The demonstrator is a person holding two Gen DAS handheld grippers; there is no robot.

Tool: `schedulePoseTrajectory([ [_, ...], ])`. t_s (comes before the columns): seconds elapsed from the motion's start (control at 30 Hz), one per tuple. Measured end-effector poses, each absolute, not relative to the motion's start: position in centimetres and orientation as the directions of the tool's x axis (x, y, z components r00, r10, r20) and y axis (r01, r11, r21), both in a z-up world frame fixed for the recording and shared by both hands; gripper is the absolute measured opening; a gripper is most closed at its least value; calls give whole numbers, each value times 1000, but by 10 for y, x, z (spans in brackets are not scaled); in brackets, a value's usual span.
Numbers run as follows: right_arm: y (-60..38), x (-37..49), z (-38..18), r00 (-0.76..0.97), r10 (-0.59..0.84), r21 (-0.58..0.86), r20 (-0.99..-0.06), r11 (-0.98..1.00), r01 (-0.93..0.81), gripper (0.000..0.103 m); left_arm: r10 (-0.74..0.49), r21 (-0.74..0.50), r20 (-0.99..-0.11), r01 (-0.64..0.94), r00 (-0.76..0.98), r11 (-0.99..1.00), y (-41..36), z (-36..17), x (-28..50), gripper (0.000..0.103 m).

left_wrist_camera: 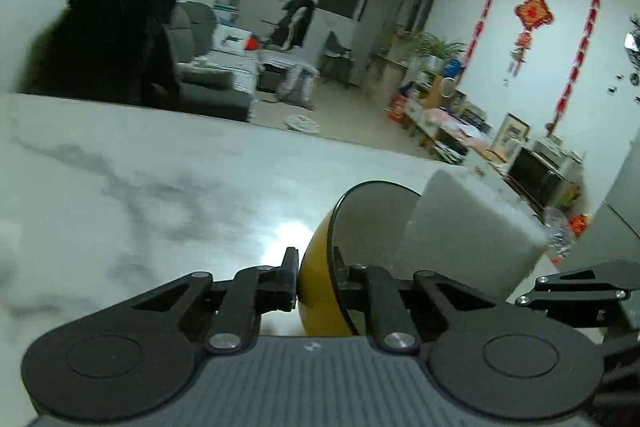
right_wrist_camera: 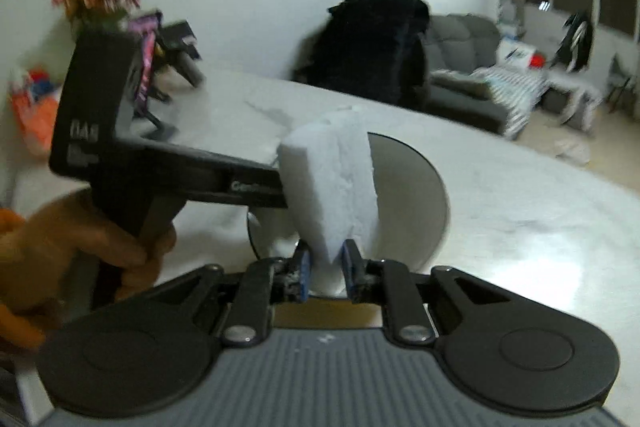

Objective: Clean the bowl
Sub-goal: 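Rub the sponge around the bowl interior with the right tool while the left tool holds the bowl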

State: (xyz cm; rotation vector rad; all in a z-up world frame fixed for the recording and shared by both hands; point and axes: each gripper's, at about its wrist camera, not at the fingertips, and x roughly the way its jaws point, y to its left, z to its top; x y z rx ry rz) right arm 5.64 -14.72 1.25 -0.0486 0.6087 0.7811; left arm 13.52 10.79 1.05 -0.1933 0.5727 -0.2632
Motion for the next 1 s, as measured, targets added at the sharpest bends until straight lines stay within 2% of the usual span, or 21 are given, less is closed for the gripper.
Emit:
schedulePoseTrajectory([
  [0.07,-140,67,13,500,679,235,-538,691,-684,17,-271,-205,-496,192,825,960,114,14,125,14],
  [0.2,-126,84,13,464,677,260,-572,686,-680,20,-256,-117,-467,227,846,967,103,13,108,14],
  [0.43,-147,94,18,531,643,289,-552,745,-602,26,-264,58,-369,305,891,951,76,6,80,15],
  [0.53,-149,95,16,591,609,262,-529,779,-570,18,-300,152,-306,357,903,922,62,-1,64,17],
  [0.67,-142,89,18,629,590,205,-506,791,-576,21,-270,183,-322,339,907,923,52,-11,66,16],
  [0.77,-139,86,18,653,577,163,-491,797,-582,20,-243,174,-344,315,907,933,54,-9,79,14],
  [0.87,-142,85,19,679,576,156,-455,802,-576,19,-193,228,-361,287,912,930,50,-8,87,13],
  [1.0,-133,87,13,693,590,148,-414,795,-588,18,-161,293,-327,262,931,919,52,-5,85,12],
])
